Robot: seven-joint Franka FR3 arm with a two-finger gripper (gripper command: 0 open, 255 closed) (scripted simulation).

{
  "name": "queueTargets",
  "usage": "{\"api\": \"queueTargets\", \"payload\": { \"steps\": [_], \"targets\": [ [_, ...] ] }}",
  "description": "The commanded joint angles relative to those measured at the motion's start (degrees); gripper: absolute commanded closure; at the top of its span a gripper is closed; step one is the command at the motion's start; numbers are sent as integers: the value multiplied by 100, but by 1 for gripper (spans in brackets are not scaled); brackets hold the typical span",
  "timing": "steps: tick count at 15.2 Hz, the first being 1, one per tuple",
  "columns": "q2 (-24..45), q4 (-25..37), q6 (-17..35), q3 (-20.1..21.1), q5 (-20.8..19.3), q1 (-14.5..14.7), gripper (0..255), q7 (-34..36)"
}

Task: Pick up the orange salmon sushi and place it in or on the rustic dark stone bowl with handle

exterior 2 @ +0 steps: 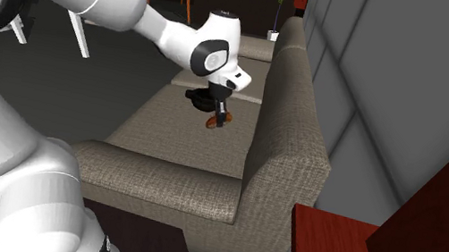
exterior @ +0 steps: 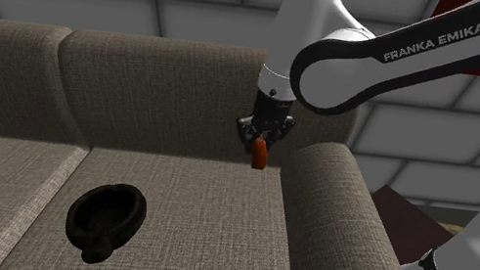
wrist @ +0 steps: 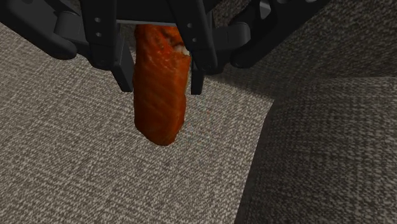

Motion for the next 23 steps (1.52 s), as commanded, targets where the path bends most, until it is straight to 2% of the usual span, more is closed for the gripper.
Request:
{"api": "queueTargets", "payload": {
  "steps": [1, 7, 12, 18, 23],
  "targets": [
    [304, 342, -29, 189, -137, 51, 255, 349],
    [1321, 1435, -156, 626, -754, 280, 255, 1396],
    [2274, 2541, -433, 799, -1387, 653, 255, 2226],
    [3510, 4173, -994, 774, -2063, 1353, 255, 2989],
    [4673, 5948, -1684, 646, -2490, 2092, 255, 3365]
  ]
}}
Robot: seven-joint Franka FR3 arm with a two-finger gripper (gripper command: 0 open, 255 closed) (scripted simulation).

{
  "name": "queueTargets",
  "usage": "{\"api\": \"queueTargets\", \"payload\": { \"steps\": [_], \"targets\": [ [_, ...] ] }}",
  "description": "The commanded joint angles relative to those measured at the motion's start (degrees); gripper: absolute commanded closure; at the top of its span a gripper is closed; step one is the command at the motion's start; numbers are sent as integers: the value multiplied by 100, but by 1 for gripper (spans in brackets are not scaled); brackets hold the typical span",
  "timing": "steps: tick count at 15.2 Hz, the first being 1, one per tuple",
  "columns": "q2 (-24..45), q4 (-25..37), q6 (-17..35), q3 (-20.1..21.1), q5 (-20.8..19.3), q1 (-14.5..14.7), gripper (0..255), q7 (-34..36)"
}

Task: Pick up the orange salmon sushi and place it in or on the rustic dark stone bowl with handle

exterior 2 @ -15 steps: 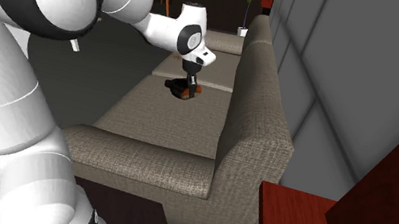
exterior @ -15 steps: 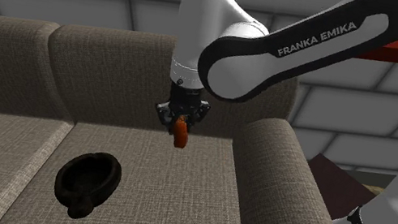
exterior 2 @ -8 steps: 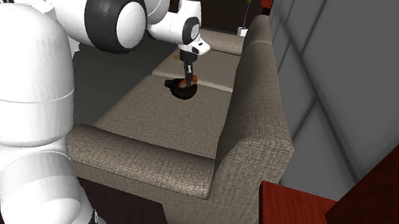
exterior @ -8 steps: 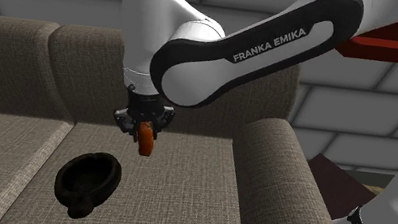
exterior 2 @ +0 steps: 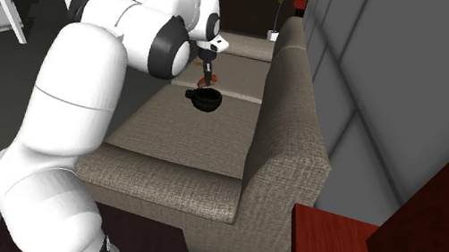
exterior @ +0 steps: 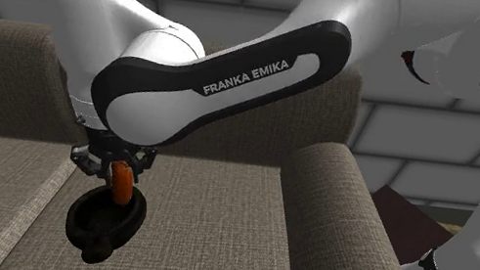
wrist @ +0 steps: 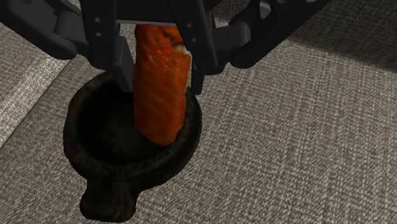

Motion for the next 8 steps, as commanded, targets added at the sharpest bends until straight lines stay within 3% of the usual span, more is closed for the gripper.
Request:
{"api": "queueTargets", "payload": {
  "steps": [1, 2, 3, 8],
  "targets": [
    [541, 933, -410, -67, -159, 348, 255, 106],
    [826, 1415, -604, -106, -227, 528, 255, 136],
    [1386, 2392, -1002, -178, -340, 868, 255, 148],
    [1414, 2047, -641, -212, -359, 820, 255, 198]
  ]
}}
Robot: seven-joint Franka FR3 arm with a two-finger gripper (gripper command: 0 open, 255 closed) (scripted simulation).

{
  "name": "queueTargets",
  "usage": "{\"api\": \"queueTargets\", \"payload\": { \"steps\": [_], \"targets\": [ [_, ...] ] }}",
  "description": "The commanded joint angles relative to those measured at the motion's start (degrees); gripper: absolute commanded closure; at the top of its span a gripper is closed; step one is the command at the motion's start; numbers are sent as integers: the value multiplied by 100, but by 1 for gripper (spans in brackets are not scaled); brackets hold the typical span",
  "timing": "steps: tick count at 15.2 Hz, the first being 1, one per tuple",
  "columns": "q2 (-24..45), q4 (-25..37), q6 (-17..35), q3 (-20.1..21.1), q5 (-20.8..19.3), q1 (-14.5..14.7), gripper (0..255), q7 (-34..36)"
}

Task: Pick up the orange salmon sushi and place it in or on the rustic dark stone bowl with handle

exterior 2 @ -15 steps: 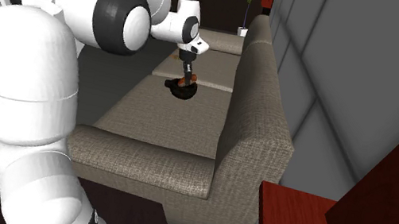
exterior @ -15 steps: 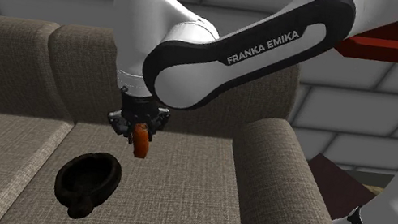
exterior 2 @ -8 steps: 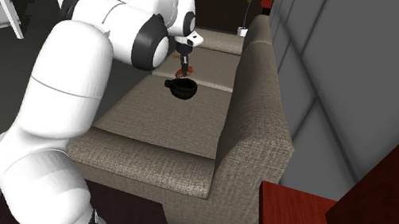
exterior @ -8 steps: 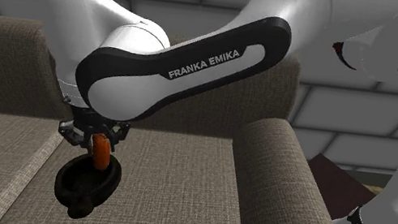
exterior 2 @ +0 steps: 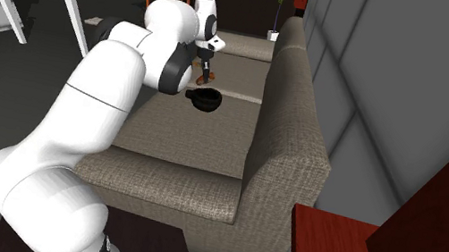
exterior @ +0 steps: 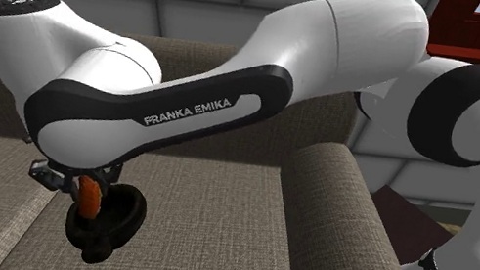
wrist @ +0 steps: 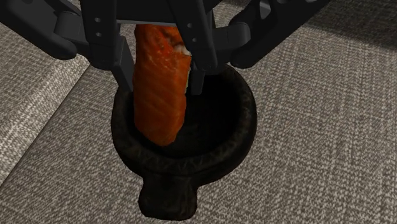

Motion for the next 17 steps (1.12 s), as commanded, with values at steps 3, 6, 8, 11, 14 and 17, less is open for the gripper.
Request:
{"api": "queueTargets", "payload": {
  "steps": [3, 6, 8, 11, 14, 17],
  "targets": [
    [71, -180, 246, -24, -35, -20, 255, 38],
    [126, -323, 435, -42, -64, -36, 255, 67],
    [169, -406, 557, -56, -84, -43, 255, 87],
    [177, -420, 578, -59, -88, -44, 255, 90],
    [177, -419, 578, -59, -88, -44, 255, 90],
    [177, -419, 578, -59, -88, -44, 0, 90]
  ]
}}
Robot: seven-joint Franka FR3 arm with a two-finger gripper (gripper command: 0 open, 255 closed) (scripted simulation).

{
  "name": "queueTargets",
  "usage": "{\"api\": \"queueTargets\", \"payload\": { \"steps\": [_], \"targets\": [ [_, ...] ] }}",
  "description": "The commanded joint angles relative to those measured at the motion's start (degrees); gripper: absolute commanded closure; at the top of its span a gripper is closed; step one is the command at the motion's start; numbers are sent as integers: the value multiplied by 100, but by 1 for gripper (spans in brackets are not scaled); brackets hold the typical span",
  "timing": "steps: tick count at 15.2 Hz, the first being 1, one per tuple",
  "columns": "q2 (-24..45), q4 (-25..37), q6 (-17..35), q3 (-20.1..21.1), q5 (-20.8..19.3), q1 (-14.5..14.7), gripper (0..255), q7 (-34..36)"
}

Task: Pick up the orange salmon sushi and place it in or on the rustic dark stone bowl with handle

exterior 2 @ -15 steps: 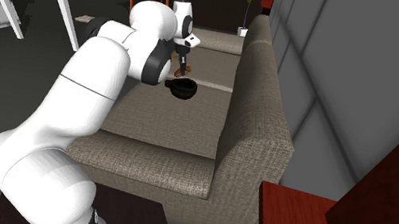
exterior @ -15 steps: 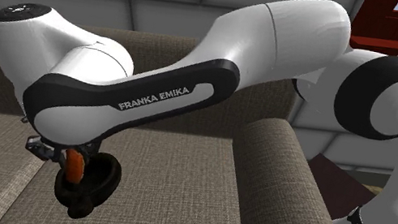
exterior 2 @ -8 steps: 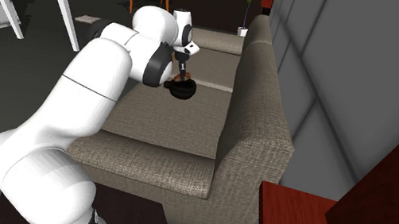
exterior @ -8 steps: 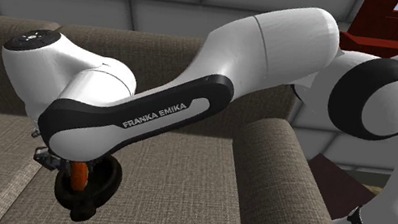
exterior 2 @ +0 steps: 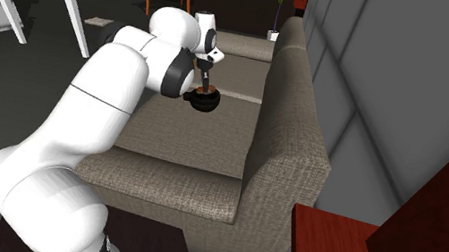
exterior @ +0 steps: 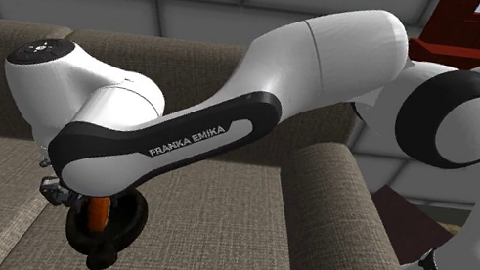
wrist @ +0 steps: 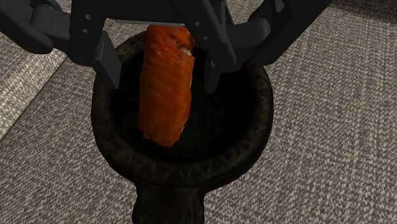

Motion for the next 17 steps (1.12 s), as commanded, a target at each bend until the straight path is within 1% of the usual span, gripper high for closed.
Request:
{"api": "queueTargets", "payload": {
  "steps": [1, 5, 9, 17],
  "targets": [
    [-1, 0, 0, 0, 0, 0, 0, 0],
    [0, 0, 0, 0, 0, 0, 0, 0],
    [-321, 179, -486, 83, 105, -16, 0, -60],
    [-322, 177, -484, 83, 105, -17, 0, -60]
  ]
}}
